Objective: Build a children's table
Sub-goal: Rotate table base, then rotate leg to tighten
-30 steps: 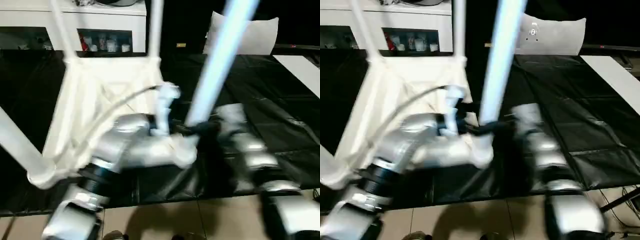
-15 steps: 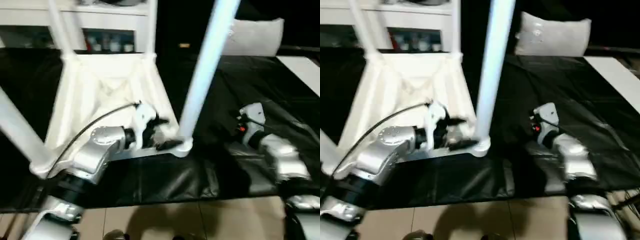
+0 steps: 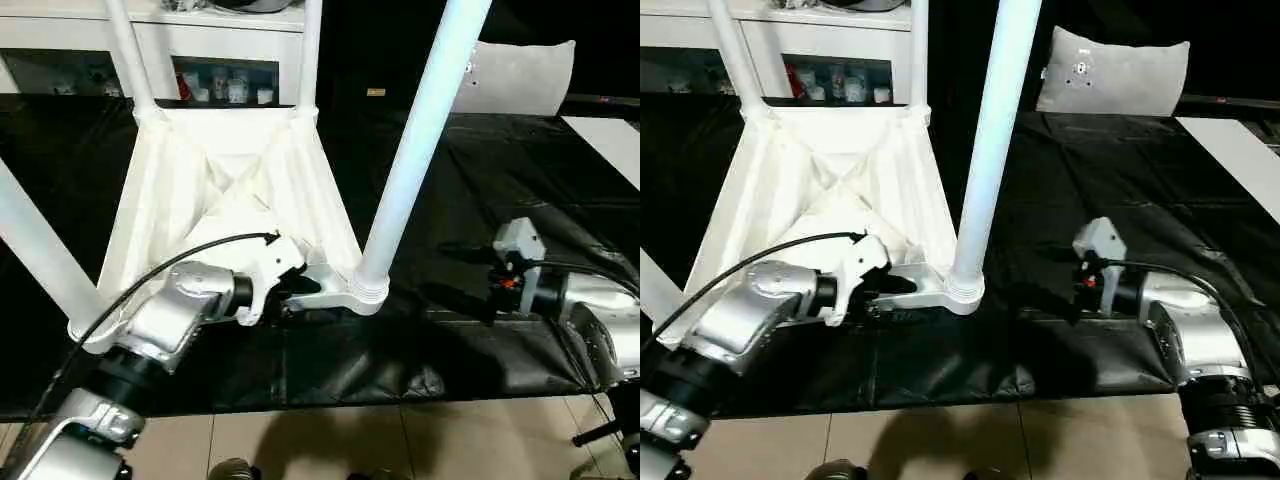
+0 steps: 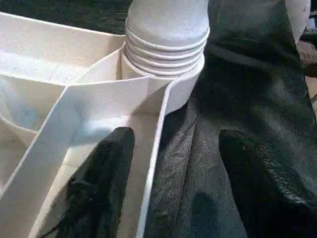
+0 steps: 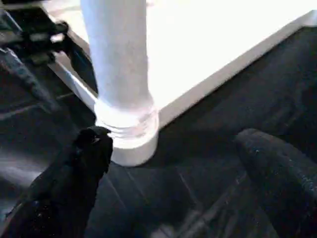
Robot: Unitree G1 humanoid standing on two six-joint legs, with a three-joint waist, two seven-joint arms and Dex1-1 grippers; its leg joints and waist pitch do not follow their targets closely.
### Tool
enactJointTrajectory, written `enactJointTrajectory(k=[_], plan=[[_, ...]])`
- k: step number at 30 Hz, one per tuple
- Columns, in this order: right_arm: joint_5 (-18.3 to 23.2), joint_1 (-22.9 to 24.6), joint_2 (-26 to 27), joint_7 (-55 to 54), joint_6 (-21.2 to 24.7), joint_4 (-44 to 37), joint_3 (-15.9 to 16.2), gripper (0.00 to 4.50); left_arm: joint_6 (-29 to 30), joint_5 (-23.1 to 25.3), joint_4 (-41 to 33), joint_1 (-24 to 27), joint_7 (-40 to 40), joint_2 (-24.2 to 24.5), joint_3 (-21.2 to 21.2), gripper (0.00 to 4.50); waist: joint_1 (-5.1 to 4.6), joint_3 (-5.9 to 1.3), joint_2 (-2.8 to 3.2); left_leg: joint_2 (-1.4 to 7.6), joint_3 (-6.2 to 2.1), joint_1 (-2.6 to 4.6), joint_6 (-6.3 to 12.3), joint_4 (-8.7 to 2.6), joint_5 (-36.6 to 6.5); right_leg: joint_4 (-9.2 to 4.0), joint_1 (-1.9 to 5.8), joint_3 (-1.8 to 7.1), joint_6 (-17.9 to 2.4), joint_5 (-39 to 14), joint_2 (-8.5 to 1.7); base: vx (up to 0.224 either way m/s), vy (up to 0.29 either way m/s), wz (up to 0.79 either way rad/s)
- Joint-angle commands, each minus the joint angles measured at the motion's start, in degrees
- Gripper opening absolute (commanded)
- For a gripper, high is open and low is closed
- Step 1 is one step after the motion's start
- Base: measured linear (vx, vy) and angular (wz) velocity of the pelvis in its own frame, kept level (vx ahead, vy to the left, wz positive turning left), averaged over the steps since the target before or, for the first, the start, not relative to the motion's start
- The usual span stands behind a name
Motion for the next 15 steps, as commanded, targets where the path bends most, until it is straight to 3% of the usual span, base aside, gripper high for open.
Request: enactJointTrajectory(k=[1, 4, 6, 7, 10, 15], plan=[[0.58, 0.28, -0.4, 0.44, 0.92, -1.65, -0.04, 4.5, -1.08, 0.77, 0.97, -0.99, 0.55, -0.65, -0.18, 2.66, 0.35, -4.34, -0.07, 3.33, -1.51, 0.6, 2.94, -3.91, -11.69, -5.39, 3.08, 3.41, -8.71, -20.27, -4.68, 0.0, 0.0, 0.0], [0.83, 0.45, -0.61, 0.85, 1.57, -2.52, 0.43, 4.5, -3.04, 2.98, 3.76, -1.62, 0.72, -0.38, -1.48, 2.37, 0.41, -4.45, 0.04, 3.45, -1.57, 0.56, 3.06, -3.97, -11.08, -5.17, 3.13, 3.41, -9.2, -18.31, -4.64, 0.0, 0.0, 0.0], [0.88, 0.51, -0.67, 0.91, 1.89, -2.85, 0.5, 4.5, -3.9, 4.24, 5.23, -2.04, 0.95, -0.14, -2.08, 2.31, 0.42, -4.28, -0.02, 3.36, -1.55, 0.68, 2.95, -3.98, -12.27, -5.46, 3.04, 3.39, -8.63, -19.94, -4.69, 0.0, 0.0, 0.0], [0.91, 0.61, -0.67, 0.87, 2.06, -3.09, 0.48, 4.5, -4.17, 4.56, 5.63, -2.11, 1.01, -0.06, -2.12, 2.18, 0.46, -4.21, 0.27, 3.33, -1.57, 0.74, 2.82, -4.02, -12.61, -5.55, 2.99, 3.37, -8.52, -20.73, -4.73, 0.0, 0.0, 0.0], [0.95, 0.95, -0.71, 0.72, 2.51, -3.84, 0.41, 4.5, -5.33, 5.6, 6.71, -2.44, 1.09, 0.31, -2.1, 1.96, 0.43, -3.99, 0.07, 3.18, -1.65, 0.94, 2.21, -4.0, -14.49, -6.34, 2.86, 3.18, -6.55, -26.38, -4.81, 0.0, 0.0, 0.0], [0.95, 1.19, -0.56, 0.93, 2.71, -4.12, 0.54, 4.5, -8.63, 6.33, 8.36, -2.77, 0.34, 0.64, -2.16, 1.65, 0.38, -4.11, 0.09, 3.28, -1.84, 0.86, 1.99, -4.11, -14.64, -6.4, 2.82, 3.03, -5.64, -27.3, -4.82, 0.0, 0.0, 0.0]])
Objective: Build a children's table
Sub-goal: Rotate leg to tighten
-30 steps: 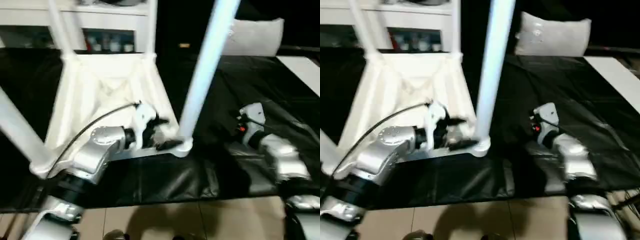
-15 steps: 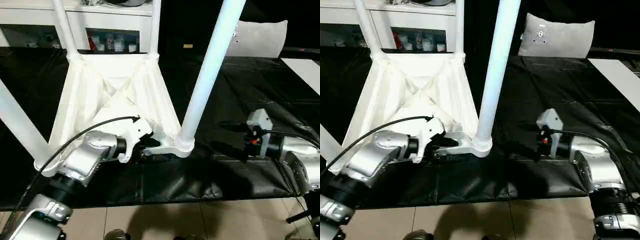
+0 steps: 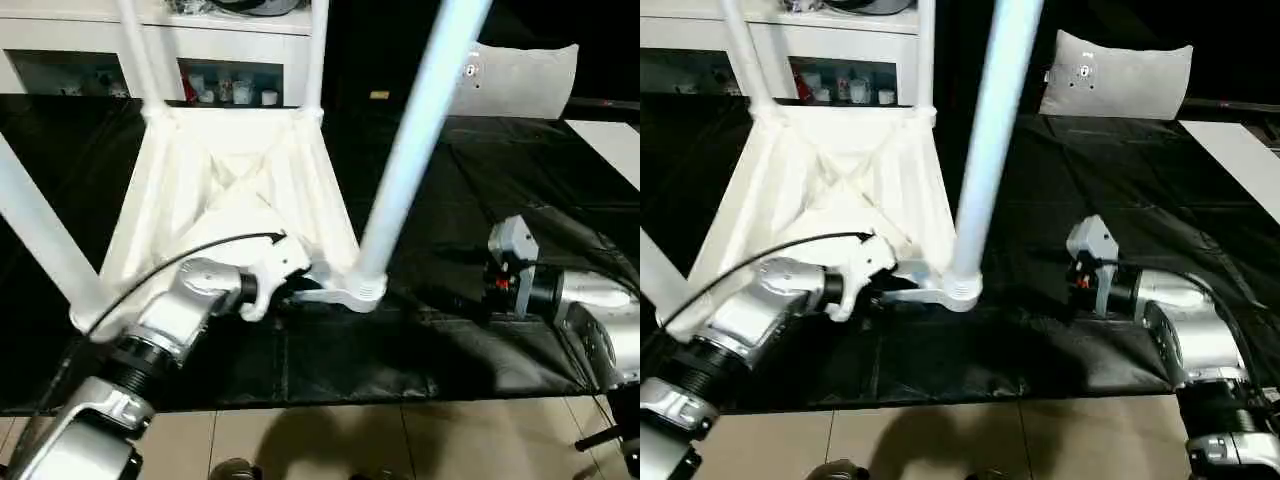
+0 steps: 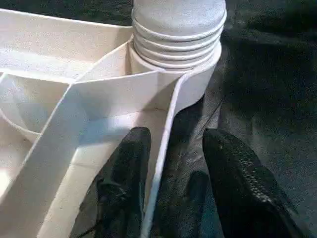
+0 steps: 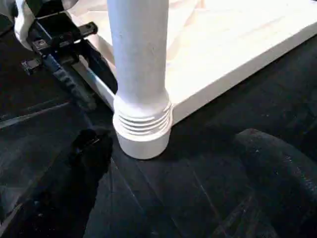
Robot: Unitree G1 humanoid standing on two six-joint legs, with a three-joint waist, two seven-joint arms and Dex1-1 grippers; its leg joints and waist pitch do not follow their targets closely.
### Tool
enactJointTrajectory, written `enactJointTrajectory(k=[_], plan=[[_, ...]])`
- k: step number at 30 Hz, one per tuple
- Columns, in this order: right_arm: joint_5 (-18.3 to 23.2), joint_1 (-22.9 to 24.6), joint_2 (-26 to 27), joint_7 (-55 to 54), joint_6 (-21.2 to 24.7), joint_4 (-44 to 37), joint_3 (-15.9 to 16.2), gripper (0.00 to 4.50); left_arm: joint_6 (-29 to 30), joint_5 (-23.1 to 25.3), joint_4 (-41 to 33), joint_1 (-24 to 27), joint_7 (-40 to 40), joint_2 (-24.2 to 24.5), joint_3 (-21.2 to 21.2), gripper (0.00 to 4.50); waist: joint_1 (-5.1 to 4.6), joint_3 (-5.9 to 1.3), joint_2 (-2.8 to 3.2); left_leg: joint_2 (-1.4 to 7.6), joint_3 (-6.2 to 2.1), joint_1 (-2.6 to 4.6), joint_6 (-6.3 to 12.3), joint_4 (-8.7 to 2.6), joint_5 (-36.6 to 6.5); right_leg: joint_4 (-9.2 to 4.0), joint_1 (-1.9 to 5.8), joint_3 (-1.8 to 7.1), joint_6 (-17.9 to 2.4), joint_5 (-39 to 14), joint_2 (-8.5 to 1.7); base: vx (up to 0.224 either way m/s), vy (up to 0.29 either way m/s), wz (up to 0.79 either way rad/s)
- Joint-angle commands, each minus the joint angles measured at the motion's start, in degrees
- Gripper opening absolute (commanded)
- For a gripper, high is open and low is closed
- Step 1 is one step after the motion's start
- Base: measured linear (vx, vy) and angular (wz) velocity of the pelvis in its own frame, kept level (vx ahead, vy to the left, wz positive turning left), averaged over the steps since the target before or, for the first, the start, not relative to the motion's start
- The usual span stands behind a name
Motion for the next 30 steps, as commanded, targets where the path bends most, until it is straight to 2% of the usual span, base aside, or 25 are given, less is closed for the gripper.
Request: enactJointTrajectory(k=[1, 4, 7, 9, 12, 15, 18, 19, 22, 23, 24, 25, 28, 30], plan=[[0.58, -0.03, -0.53, 0.74, 0.43, -1.45, 0.34, 4.5, -1.58, 1.41, 1.76, -0.25, -0.97, 0.38, -1.06, 1.61, 0.26, -4.07, -0.01, 3.26, -1.75, 0.74, 2.09, -4.08, -14.57, -6.32, 2.55, 3.11, -5.84, -26.92, -4.86, 0.0, 0.0, 0.0], [0.6, 0.07, -0.51, 0.81, 0.51, -1.62, 0.4, 4.5, -3.93, 1.28, 2.18, -0.5, -1.76, 0.25, -0.76, 1.45, 0.41, -4.15, 0.08, 3.39, -1.73, 0.82, 2.28, -4.1, -14.2, -6.08, 2.47, 3.2, -6.58, -25.16, -4.84, 0.0, 0.0, 0.0], [0.64, 0.11, -0.62, 0.95, 0.73, -1.98, 0.38, 4.5, -7.24, 0.7, 1.67, -1.23, -3.52, 0.28, 0.0, 1.29, 0.93, -4.33, 0.12, 3.51, -1.67, 0.6, 2.63, -4.13, -12.42, -5.46, 2.68, 3.38, -7.75, -20.97, -4.88, 0.0, 0.0, 0.0], [0.73, 0.23, -0.76, 1.12, 0.79, -2.18, 0.32, 4.5, -8.84, 0.71, 1.38, -1.57, -5.5, 0.85, -0.34, 1.11, 1.28, -4.45, 0.17, 3.59, -1.57, 0.76, 2.7, -4.09, -11.77, -5.17, 2.61, 3.47, -8.47, -18.7, -4.84, 0.0, 0.0, 0.0], [0.74, 0.46, -0.96, 1.3, 0.8, -2.37, 0.31, 4.5, -8.31, -0.08, 0.25, -1.68, -7.81, 1.38, -0.42, 1.0, 1.67, -4.49, 0.33, 3.74, -1.47, 0.81, 2.75, -4.16, -10.65, -4.65, 2.65, 3.57, -10.07, -14.91, -4.81, 0.0, 0.0, 0.0], [0.63, 0.44, -1.06, 1.49, 0.76, -2.19, 0.28, 4.5, -8.83, 0.56, 0.7, -2.05, -8.18, 1.56, -0.88, 0.9, 1.99, -4.57, 0.41, 3.82, -1.42, 0.81, 2.56, -4.14, -10.2, -4.38, 2.8, 3.6, -10.98, -13.24, -4.91, 0.0, 0.0, 0.0], [0.5, 0.49, -1.17, 1.73, 0.83, -2.2, 0.32, 4.5, -10.84, 2.14, 3.0, -3.05, -7.3, 1.38, -1.03, 0.9, 2.4, -4.46, 0.38, 3.7, -1.35, 0.9, 2.46, -4.14, -10.84, -4.77, 2.79, 3.6, -10.54, -14.53, -4.97, 0.0, 0.0, 0.0], [0.41, 0.43, -1.24, 1.9, 0.82, -2.1, 0.32, 4.5, -11.11, 2.21, 4.15, -3.89, -7.55, 1.18, -0.58, 1.33, 2.44, -4.4, 0.34, 3.71, -1.37, 0.87, 2.13, -4.17, -11.42, -4.84, 2.86, 3.6, -10.06, -15.9, -5.08, 0.0, 0.0, 0.0], [0.36, 0.45, -1.33, 2.04, 0.81, -2.13, 0.31, 4.5, -10.5, 1.73, 3.71, -4.3, -9.26, 1.56, -0.46, 1.32, 2.29, -4.43, 0.18, 3.68, -1.5, 0.74, 1.52, -4.24, -12.35, -5.02, 3.01, 3.48, -9.02, -18.55, -5.2, 0.0, 0.0, 0.0], [0.34, 0.48, -1.36, 2.08, 0.8, -2.16, 0.32, 4.5, -10.47, 1.62, 3.33, -4.36, -10.1, 1.78, -0.49, 1.52, 2.26, -4.39, 0.19, 3.7, -1.5, 0.84, 1.44, -4.25, -12.6, -5.11, 2.88, 3.52, -8.87, -19.06, -5.2, 0.0, 0.0, 0.0], [0.28, 0.5, -1.42, 2.14, 0.79, -2.17, 0.35, 4.5, -11.5, 1.73, 3.09, -4.5, -10.54, 1.97, -0.45, 1.52, 2.2, -4.4, 0.15, 3.65, -1.54, 0.73, 1.49, -4.28, -12.38, -5.14, 2.99, 3.52, -8.69, -19.32, -5.22, 0.0, 0.0, 0.0], [0.26, 0.5, -1.44, 2.16, 0.77, -2.17, 0.36, 4.5, -11.85, 1.75, 3.08, -4.59, -10.69, 2.01, -0.42, 1.84, 2.08, -4.37, 0.15, 3.65, -1.51, 0.79, 1.51, -4.25, -12.52, -5.16, 2.87, 3.53, -8.7, -19.34, -5.19, 0.0, 0.0, 0.0], [0.14, 0.56, -1.6, 2.31, 0.66, -2.22, 0.44, 4.5, -12.95, 1.75, 4.06, -5.44, -11.47, 2.18, -0.2, 1.86, 1.92, -4.46, 0.18, 3.61, -1.51, 0.71, 1.59, -4.18, -12.29, -5.11, 2.92, 3.52, -8.77, -19.13, -5.16, 0.0, 0.0, 0.0], [0.18, 0.81, -1.62, 2.41, 0.86, -2.77, 0.46, 4.5, -15.1, 3.55, 7.65, -6.87, -11.12, 2.33, -0.5, 1.86, 1.81, -4.58, 0.25, 3.51, -1.46, 0.65, 1.9, -4.11, -11.61, -4.95, 2.94, 3.47, -9.02, -17.47, -4.95, 0.0, 0.0, 0.0]])
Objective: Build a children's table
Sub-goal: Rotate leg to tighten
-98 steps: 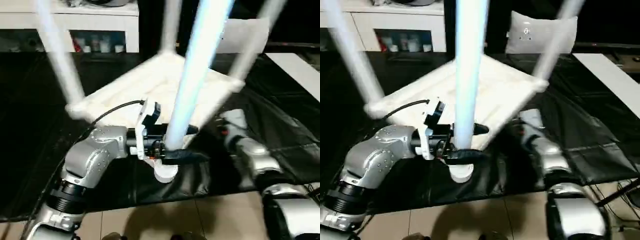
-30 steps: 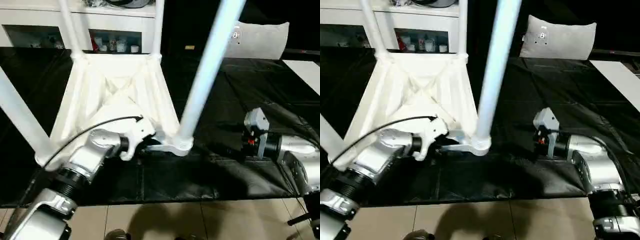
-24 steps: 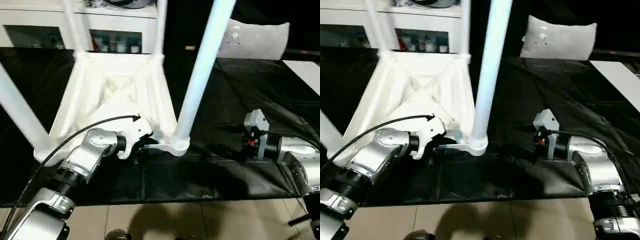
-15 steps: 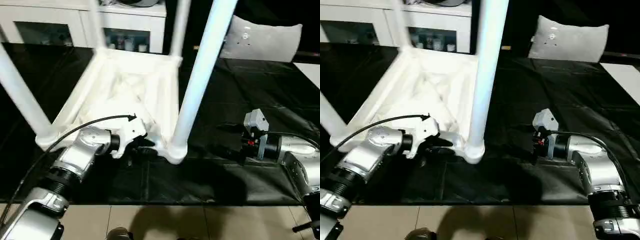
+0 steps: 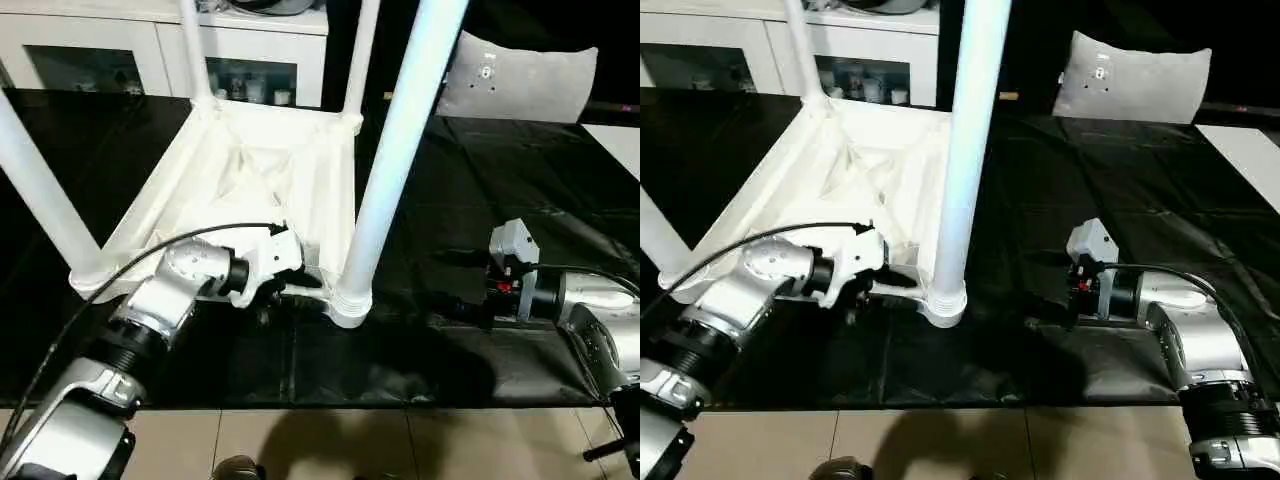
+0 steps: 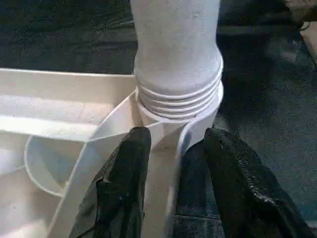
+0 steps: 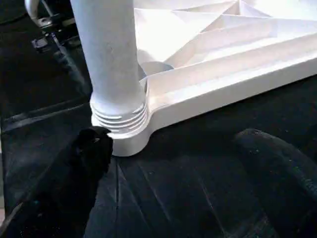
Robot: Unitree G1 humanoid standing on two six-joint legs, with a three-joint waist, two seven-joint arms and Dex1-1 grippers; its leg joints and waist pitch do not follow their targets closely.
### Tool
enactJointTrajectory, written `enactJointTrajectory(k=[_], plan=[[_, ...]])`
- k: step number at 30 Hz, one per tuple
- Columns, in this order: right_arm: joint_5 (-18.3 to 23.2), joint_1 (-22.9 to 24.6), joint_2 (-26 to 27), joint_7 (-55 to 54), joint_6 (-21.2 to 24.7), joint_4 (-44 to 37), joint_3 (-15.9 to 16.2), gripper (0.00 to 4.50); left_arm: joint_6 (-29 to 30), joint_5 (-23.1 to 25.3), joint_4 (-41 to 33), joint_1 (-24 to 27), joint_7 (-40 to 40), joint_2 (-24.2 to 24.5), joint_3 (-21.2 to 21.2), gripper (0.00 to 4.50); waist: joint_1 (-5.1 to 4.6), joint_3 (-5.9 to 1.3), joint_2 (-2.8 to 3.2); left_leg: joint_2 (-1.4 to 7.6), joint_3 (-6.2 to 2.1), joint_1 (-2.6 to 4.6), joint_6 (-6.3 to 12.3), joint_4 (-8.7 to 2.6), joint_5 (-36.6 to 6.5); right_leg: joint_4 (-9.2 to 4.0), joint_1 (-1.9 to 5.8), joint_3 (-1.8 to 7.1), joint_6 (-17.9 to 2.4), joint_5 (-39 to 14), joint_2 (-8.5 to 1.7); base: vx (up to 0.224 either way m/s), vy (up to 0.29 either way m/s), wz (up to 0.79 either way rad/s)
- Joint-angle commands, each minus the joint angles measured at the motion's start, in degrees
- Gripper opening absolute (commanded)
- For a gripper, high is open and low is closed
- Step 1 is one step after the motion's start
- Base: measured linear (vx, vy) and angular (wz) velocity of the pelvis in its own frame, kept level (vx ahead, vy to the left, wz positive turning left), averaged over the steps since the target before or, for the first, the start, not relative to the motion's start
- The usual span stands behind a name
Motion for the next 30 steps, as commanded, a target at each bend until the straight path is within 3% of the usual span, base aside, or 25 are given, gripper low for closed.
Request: enactJointTrajectory(k=[1, 8, 10, 13, 15, 18, 26, 30], plan=[[0.15, 0.44, -1.07, 0.38, 0.53, -1.13, 0.45, 4.5, -1.7, 1.82, 2.03, -1.55, -0.02, 0.32, -0.41, 1.86, -0.1, -4.51, 0.1, 3.54, -1.53, 0.75, 1.88, -4.05, -11.46, -4.88, 3.01, 3.48, -9.09, -17.17, -4.83, 0.0, 0.0, 0.0], [0.21, 0.8, -1.2, 0.88, 0.54, -1.36, 0.59, 4.5, -2.33, 2.32, 7.91, -3.16, -2.06, 0.15, -0.51, 1.86, -0.36, -4.61, 0.15, 3.56, -1.45, 0.72, 2.19, -3.94, -10.77, -4.63, 3.09, 3.47, -10.15, -15.38, -4.92, 0.0, 0.0, 0.0], [0.23, 0.85, -1.21, 1.0, 0.52, -1.36, 0.61, 4.5, -2.42, 2.15, 8.98, -3.43, -2.97, 0.19, -0.52, 1.49, -0.36, -4.6, 0.17, 3.71, -1.53, 0.73, 2.07, -4.0, -11.14, -4.64, 3.13, 3.48, -10.47, -15.52, -5.08, 0.0, 0.0, 0.0], [0.4, 1.0, -1.19, 1.35, 0.71, -1.65, 0.72, 4.5, -2.44, 1.84, 10.96, -3.79, -6.04, 0.45, -0.54, 1.46, -0.32, -4.5, 0.19, 3.66, -1.48, 0.8, 1.97, -4.05, -11.59, -4.85, 3.08, 3.45, -10.37, -16.73, -5.05, 0.0, 0.0, 0.0], [0.42, 1.09, -1.18, 1.49, 0.74, -1.78, 0.8, 4.5, -3.03, 2.08, 11.78, -3.98, -6.07, 0.41, -0.37, 1.06, -0.28, -4.52, 0.16, 3.7, -1.51, 0.82, 1.82, -4.01, -11.95, -4.87, 3.1, 3.47, -10.3, -17.4, -5.18, 0.0, 0.0, 0.0], [0.65, 1.3, -1.11, 2.17, 0.95, -2.16, 1.11, 4.5, -3.25, 1.56, 13.09, -4.27, -6.75, 0.06, 0.52, 1.01, -0.26, -4.49, 0.15, 3.65, -1.49, 0.8, 1.91, -3.99, -11.87, -4.83, 3.14, 3.44, -10.41, -17.26, -5.12, 0.0, 0.0, 0.0], [0.77, 1.21, -1.29, 3.53, 1.41, -2.85, 1.67, 4.5, -3.89, 1.83, 15.81, -4.67, -8.62, -0.06, 1.0, 0.33, -0.25, -4.52, 0.04, 3.72, -1.51, 0.7, 2.09, -4.01, -11.23, -4.76, 3.15, 3.46, -10.29, -17.19, -5.21, 0.0, 0.0, 0.0], [0.48, 0.77, -0.98, 3.45, 1.4, -2.75, 2.02, 4.5, -4.22, 2.17, 15.86, -4.45, -9.29, -0.24, 0.75, 0.06, -0.35, -4.62, 0.03, 3.82, -1.48, 0.61, 2.36, -4.0, -10.08, -4.43, 3.2, 3.48, -11.08, -14.65, -5.17, 0.0, 0.0, 0.0]])
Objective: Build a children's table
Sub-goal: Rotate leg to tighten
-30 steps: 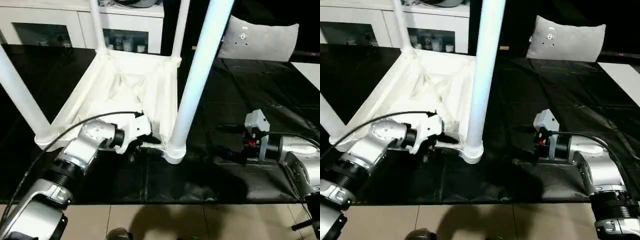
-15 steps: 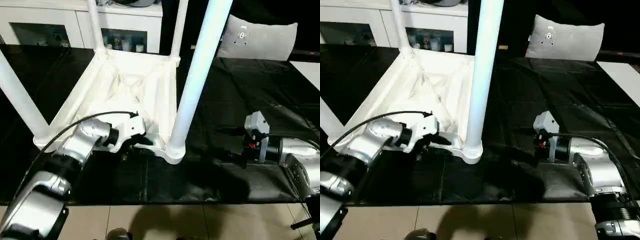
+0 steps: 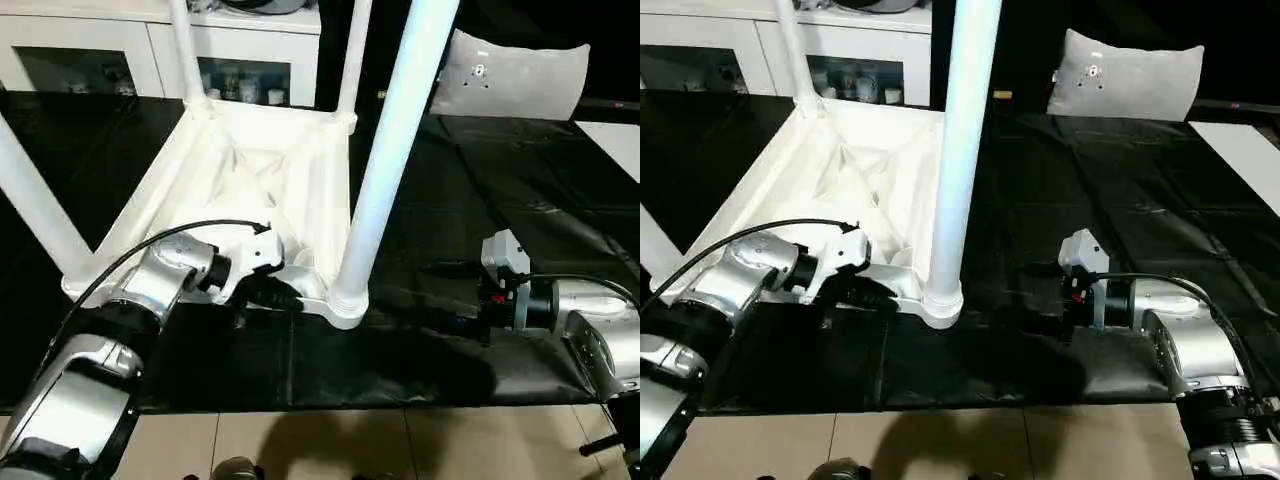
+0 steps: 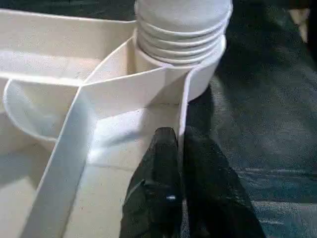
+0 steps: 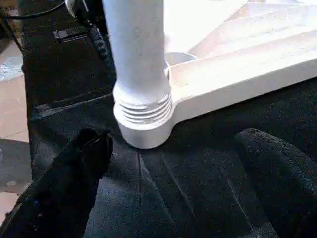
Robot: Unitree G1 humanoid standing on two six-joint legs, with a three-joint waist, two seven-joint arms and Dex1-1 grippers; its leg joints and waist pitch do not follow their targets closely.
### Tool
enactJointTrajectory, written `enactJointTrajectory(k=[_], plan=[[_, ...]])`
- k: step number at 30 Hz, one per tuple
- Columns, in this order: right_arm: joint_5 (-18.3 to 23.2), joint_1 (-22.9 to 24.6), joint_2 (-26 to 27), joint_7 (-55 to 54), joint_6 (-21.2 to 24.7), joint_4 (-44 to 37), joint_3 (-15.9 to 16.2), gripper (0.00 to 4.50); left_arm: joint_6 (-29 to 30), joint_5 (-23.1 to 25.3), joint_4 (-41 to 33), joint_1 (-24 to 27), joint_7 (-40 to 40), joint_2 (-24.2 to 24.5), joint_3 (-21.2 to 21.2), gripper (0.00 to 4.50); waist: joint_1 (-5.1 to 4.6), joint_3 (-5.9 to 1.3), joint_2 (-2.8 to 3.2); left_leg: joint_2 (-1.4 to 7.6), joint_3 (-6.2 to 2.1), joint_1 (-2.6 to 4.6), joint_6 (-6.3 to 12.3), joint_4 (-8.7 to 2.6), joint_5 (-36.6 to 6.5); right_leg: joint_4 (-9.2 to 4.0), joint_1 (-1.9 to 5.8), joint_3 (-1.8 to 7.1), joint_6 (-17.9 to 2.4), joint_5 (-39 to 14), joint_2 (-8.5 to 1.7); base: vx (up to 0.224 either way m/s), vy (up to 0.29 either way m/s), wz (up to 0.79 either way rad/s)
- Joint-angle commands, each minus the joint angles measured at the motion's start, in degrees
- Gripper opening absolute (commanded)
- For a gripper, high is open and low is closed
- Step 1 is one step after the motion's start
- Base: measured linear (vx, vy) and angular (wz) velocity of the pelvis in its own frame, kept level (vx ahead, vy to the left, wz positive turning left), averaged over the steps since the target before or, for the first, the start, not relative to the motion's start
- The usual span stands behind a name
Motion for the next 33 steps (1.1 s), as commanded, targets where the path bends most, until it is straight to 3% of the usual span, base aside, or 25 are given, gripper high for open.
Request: enactJointTrajectory(k=[1, 2, 6, 9, 11, 19, 29, 33], plan=[[0.22, -0.7, -0.71, 0.5, 0.23, -0.77, 0.45, 4.5, -0.09, 1.38, 0.43, 0.5, 0.4, -0.17, -0.81, 0.06, 0.4, -4.62, 0.0, 3.8, -1.5, 0.58, 2.38, -3.97, -9.94, -4.36, 3.26, 3.46, -11.05, -14.45, -5.19, 0.0, 0.0, 0.0], [0.11, -0.93, -0.55, 0.45, 0.21, -0.64, 0.64, 4.5, -0.44, 1.78, 0.32, 0.58, 0.47, -0.2, -1.13, 0.06, 0.34, -4.56, 0.21, 3.86, -1.51, 0.68, 2.4, -3.99, -10.4, -4.46, 3.15, 3.46, -11.16, -14.62, -5.18, 0.0, 0.0, 0.0], [1.24, -2.65, 0.86, 2.56, 1.33, 0.44, 1.81, 4.15, -0.9, 1.07, -4.24, 2.29, -1.34, -1.56, -2.23, 0.0, 0.37, -4.51, 0.11, 3.89, -1.48, 0.7, 2.22, -3.98, -11.0, -4.56, 3.17, 3.46, -11.0, -16.37, -5.28, 0.0, 0.0, 0.0], [1.72, -4.13, 1.21, 5.53, 2.46, 2.48, 3.16, 3.78, -0.73, 1.26, -8.43, 3.74, -1.85, -2.63, -3.4, 0.0, 0.44, -4.62, -0.23, 4.08, -1.41, 0.66, 2.6, -3.93, -10.22, -4.26, 3.19, 3.49, -11.84, -14.65, -5.24, 0.0, 0.0, 0.0], [1.8, -4.46, 1.31, 6.07, 2.61, 2.9, 3.43, 3.73, -0.6, 1.31, -9.03, 3.9, -1.83, -2.9, -3.51, 0.0, 0.63, -4.59, -0.03, 4.09, -1.31, 0.82, 2.79, -3.86, -9.88, -4.3, 3.01, 3.53, -12.03, -14.37, -5.21, 0.0, 0.0, 0.0], [1.64, -7.19, 2.57, 9.55, 4.52, 5.69, 5.96, 3.0, 0.02, 3.27, -10.51, 4.14, 1.23, -3.54, -4.06, 0.0, 1.69, -4.62, -0.04, 4.09, -1.31, 1.02, 2.21, -3.89, -10.32, -4.38, 2.85, 3.55, -10.66, -16.56, -5.27, 0.0, 0.0, 0.0], [0.94, -9.12, 4.85, 9.5, 3.05, 9.57, 6.73, 1.98, 1.33, 3.89, -11.72, 4.73, 1.56, -3.35, -3.96, 0.0, 1.66, -4.67, 0.14, 3.98, -1.3, 0.83, 1.87, -3.94, -10.03, -4.34, 2.92, 3.51, -10.57, -15.86, -5.26, 0.0, 0.0, 0.0], [-0.25, -8.61, 5.19, 7.91, 1.15, 9.69, 7.1, 1.77, 1.83, 3.79, -11.99, 5.05, 1.81, -3.49, -3.85, 0.0, 1.5, -4.55, 0.0, 3.86, -1.35, 0.81, 1.51, -3.97, -11.12, -4.64, 2.97, 3.47, -9.84, -18.47, -5.35, 0.0, 0.0, 0.0]])
